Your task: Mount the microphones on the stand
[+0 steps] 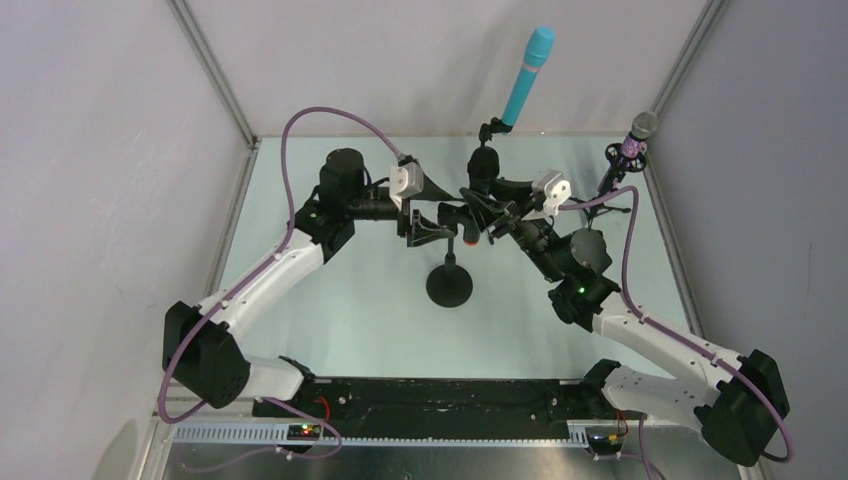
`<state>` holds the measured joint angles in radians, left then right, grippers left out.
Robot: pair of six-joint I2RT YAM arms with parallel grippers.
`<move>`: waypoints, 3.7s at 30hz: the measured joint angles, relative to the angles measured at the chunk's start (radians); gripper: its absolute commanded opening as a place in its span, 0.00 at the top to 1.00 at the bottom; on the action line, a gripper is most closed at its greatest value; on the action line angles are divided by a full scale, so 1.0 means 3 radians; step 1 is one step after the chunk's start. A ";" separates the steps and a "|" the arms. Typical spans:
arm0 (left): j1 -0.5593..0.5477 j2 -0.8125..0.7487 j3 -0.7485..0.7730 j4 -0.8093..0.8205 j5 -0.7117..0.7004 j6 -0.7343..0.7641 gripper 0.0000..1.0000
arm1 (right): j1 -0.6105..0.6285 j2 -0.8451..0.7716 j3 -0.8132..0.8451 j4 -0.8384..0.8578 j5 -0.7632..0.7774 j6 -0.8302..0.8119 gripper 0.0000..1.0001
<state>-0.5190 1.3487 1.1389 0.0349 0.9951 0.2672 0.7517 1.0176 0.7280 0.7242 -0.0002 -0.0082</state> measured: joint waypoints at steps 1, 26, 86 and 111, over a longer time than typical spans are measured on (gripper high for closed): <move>-0.0003 0.0001 0.0000 0.0000 -0.0006 0.0009 0.06 | 0.0001 0.0010 0.0000 0.0018 0.0000 0.0000 0.94; -0.0009 -0.0009 -0.0001 0.0001 -0.0165 0.0018 0.00 | 0.0013 0.0144 0.0000 0.0225 -0.0090 -0.0047 0.30; -0.0015 -0.0093 0.0167 0.0163 -0.0441 -0.0727 0.86 | 0.0018 -0.1909 -0.0963 -0.1656 0.0505 0.0270 0.00; -0.0252 0.0022 0.0263 -0.0136 -0.0637 -0.0450 1.00 | -0.0005 -0.1948 -0.1134 -0.1989 0.0641 0.0530 0.01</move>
<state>-0.5945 1.3552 1.2179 -0.0059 0.8040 0.1322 0.7502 0.4332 0.3878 0.1276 0.1921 0.1509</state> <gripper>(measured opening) 0.013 0.993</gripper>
